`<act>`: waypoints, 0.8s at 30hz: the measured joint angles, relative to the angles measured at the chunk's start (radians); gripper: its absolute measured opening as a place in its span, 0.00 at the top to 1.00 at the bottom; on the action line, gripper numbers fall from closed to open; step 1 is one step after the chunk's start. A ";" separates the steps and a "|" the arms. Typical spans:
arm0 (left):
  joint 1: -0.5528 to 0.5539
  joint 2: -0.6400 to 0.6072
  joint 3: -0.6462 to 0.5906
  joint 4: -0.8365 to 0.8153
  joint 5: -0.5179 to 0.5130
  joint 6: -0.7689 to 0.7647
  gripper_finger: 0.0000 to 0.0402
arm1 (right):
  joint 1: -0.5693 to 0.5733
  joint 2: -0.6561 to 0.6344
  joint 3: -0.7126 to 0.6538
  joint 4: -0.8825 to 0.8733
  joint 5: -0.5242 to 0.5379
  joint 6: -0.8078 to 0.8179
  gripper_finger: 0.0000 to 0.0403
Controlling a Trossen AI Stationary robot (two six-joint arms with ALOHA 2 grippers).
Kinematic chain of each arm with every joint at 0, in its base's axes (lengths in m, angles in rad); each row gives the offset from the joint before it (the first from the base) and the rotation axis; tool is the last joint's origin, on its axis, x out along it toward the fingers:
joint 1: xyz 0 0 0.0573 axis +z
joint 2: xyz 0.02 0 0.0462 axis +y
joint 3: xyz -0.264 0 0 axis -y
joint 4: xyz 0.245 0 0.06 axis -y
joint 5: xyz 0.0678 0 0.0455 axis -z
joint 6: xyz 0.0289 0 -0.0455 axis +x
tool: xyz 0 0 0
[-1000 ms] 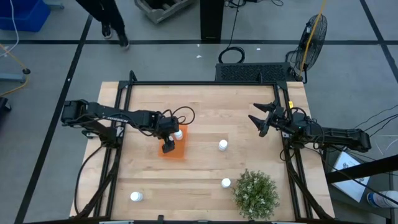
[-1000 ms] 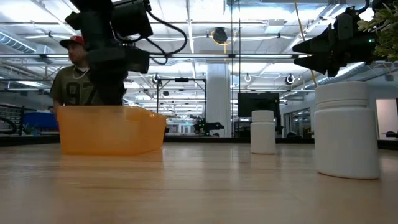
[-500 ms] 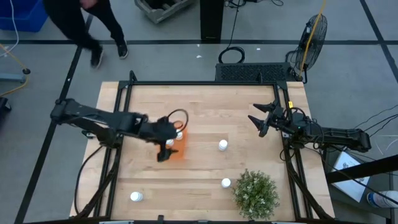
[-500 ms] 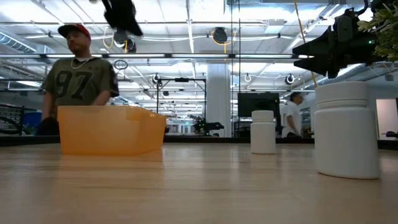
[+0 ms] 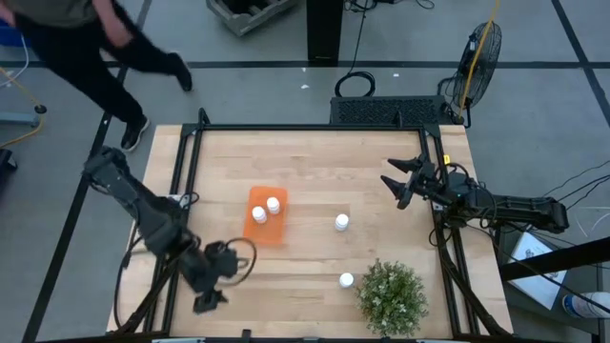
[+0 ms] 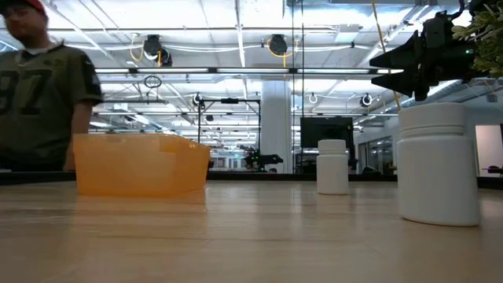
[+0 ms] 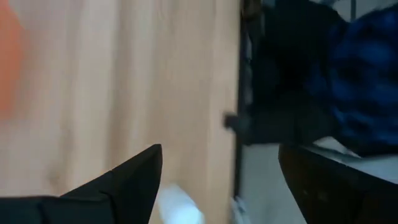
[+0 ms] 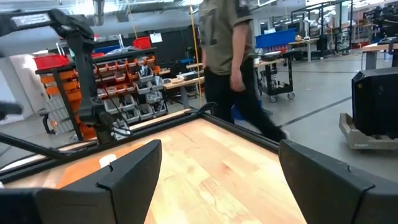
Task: Pick and place pill bottles into a basket
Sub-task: Put the white medicine bottle into the orange bin
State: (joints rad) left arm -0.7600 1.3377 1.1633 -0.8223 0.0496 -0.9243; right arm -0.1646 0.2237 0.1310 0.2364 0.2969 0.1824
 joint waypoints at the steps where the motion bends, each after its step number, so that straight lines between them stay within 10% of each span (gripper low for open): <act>1: -0.023 0.016 0.000 -0.004 0.007 -0.031 0.21 | 0.000 0.000 0.000 0.002 0.012 0.004 0.22; 13: -0.127 0.188 0.000 -0.070 0.195 -0.289 0.24 | 0.000 0.000 0.000 0.035 0.020 0.017 0.22; 24: -0.127 0.260 0.000 -0.124 0.136 -0.220 0.23 | 0.000 0.000 0.000 0.030 0.017 0.004 0.22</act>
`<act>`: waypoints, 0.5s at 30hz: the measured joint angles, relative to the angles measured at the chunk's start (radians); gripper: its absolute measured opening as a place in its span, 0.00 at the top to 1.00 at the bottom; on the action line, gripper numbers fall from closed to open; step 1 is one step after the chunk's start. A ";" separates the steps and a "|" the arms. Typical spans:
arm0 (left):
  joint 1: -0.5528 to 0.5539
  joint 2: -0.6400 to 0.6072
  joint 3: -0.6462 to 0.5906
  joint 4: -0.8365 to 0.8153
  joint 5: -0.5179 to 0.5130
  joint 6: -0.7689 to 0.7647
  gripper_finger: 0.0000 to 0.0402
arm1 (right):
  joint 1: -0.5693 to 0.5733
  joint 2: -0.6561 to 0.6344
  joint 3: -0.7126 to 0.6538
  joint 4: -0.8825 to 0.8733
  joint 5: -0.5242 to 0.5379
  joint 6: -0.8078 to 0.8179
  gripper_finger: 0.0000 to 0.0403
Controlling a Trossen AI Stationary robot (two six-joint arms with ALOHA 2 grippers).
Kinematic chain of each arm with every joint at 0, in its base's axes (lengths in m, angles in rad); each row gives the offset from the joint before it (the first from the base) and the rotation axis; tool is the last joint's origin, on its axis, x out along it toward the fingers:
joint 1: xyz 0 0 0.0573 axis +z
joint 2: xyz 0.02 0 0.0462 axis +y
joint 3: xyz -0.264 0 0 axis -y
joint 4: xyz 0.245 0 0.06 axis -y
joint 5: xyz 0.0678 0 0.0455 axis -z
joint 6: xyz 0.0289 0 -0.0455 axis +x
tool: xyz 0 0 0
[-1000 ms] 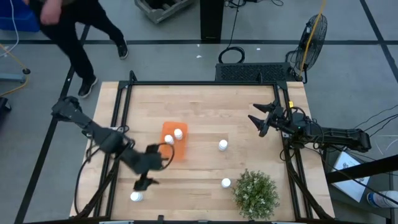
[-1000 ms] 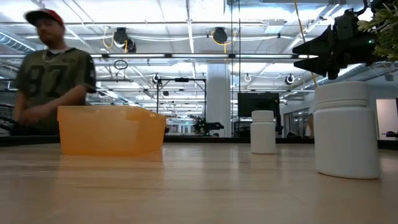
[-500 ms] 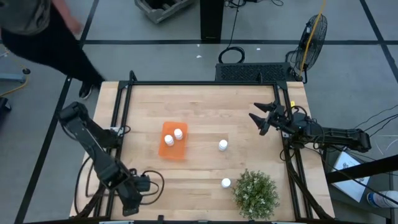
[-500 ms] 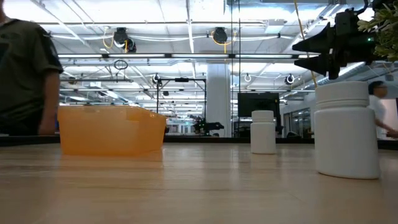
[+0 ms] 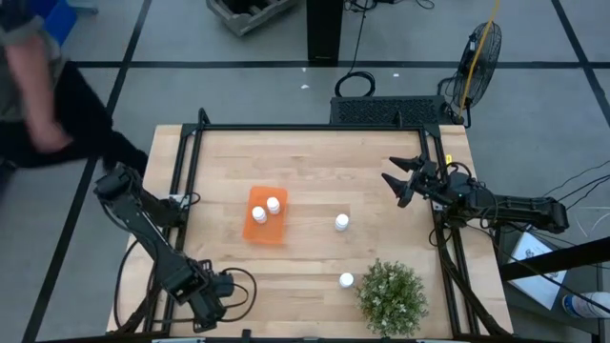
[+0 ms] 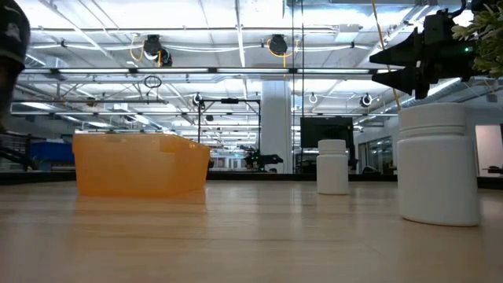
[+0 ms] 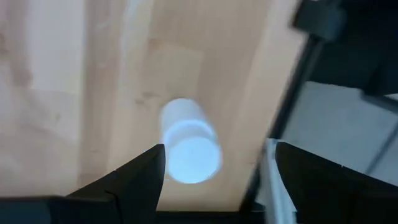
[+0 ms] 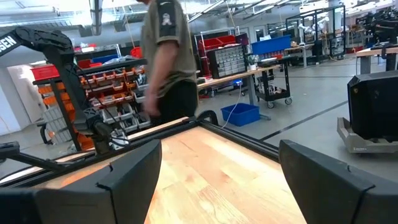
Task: Pick and place pill bottles into a basket
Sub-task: Put the white medicine bottle into the orange bin
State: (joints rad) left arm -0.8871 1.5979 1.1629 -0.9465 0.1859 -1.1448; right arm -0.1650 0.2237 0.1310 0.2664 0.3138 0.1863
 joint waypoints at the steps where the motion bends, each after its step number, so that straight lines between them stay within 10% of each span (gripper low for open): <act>1: 0.000 0.004 0.000 -0.010 -0.004 0.004 0.23 | 0.000 0.000 0.000 -0.001 0.000 -0.001 0.22; 15: -0.042 0.019 0.000 -0.025 -0.067 0.013 0.23 | 0.000 0.000 0.000 -0.003 -0.001 -0.007 0.22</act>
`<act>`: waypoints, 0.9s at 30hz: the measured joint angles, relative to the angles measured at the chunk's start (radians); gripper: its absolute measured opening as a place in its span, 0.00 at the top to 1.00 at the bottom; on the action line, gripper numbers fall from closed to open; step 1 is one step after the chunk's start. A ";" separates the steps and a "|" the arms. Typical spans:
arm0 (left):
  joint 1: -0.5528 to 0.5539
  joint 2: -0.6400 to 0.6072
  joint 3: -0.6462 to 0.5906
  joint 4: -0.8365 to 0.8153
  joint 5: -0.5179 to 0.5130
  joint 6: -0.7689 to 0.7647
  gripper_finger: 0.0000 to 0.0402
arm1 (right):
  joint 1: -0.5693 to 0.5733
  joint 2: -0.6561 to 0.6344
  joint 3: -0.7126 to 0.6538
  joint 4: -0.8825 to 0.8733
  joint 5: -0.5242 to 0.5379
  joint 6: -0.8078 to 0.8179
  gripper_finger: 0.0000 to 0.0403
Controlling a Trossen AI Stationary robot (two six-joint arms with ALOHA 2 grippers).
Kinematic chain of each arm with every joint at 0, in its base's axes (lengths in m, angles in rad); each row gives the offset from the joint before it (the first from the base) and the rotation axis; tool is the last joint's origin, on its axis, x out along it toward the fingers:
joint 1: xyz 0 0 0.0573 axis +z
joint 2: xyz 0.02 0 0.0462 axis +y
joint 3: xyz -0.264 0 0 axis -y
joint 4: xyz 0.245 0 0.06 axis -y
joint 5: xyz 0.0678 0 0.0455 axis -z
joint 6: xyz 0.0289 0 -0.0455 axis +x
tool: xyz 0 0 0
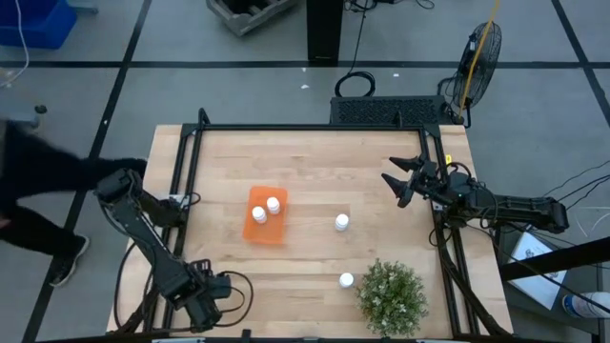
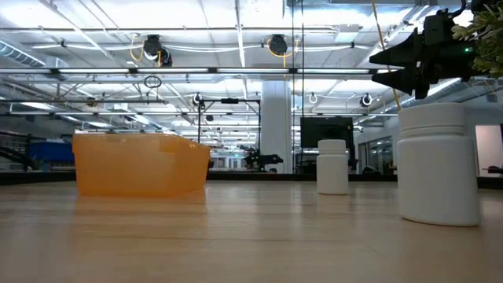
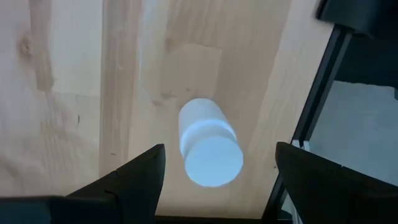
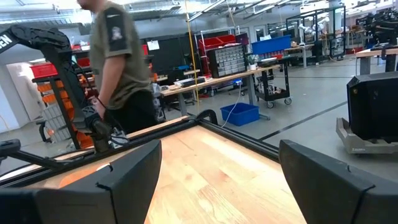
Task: Pick and place pill bottles into a basket
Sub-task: Put the white medicine bottle into the orange bin
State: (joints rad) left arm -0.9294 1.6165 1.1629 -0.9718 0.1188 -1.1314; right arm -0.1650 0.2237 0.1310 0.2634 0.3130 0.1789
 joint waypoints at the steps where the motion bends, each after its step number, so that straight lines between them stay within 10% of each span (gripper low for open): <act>1: -0.005 0.000 0.000 0.000 -0.008 -0.005 0.23 | 0.000 0.000 0.000 0.000 0.000 0.000 0.22; 27: -0.055 0.000 -0.073 0.064 -0.065 -0.061 0.23 | 0.000 0.000 0.000 0.001 0.000 0.000 0.22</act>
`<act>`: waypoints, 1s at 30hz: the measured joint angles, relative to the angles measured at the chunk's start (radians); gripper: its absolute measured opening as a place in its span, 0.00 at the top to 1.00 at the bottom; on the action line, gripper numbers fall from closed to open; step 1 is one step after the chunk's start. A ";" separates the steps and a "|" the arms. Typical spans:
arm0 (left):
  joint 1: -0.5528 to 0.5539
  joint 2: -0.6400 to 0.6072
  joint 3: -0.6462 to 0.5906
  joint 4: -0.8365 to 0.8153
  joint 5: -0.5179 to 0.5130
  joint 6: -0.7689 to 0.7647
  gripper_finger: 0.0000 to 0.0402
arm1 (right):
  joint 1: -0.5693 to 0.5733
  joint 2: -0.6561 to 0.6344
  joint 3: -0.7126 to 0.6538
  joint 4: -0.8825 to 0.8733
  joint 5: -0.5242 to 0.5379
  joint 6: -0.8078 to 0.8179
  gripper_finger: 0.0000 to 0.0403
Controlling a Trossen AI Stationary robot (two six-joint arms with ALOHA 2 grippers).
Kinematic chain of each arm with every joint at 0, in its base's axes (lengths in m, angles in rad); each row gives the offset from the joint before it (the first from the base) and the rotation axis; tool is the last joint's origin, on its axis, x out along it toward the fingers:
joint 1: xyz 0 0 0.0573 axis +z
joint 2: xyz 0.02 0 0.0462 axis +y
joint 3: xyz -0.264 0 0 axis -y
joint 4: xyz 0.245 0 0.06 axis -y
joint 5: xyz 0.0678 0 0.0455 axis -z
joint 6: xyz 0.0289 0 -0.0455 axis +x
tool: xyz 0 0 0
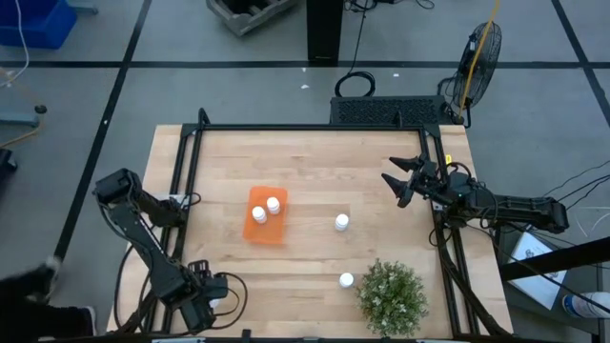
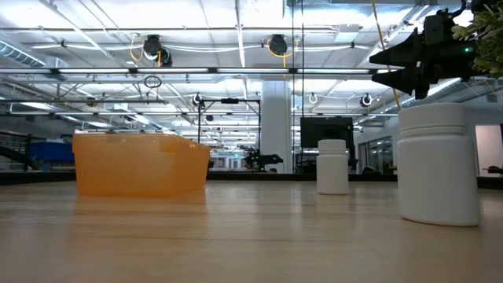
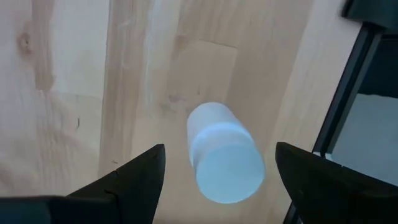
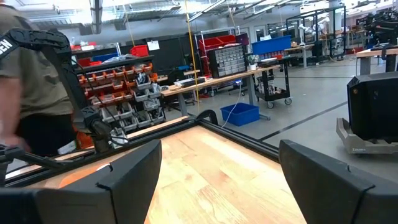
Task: Pick and place pill bottles into a basket
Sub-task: Put the white medicine bottle into the orange bin
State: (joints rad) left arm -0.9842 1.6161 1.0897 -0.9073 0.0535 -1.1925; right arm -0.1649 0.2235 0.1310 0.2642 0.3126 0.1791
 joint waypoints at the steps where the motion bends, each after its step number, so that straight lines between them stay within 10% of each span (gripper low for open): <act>1: -0.002 0.000 0.000 0.000 0.003 0.001 0.23 | 0.000 0.000 0.000 0.000 0.000 0.000 0.22; 30: -0.013 0.000 0.000 0.044 -0.028 -0.033 0.23 | 0.000 0.000 0.000 0.008 0.000 0.000 0.22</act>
State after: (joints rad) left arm -0.9974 1.6161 1.0893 -0.8631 0.0257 -1.2259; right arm -0.1646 0.2237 0.1310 0.2722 0.3122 0.1791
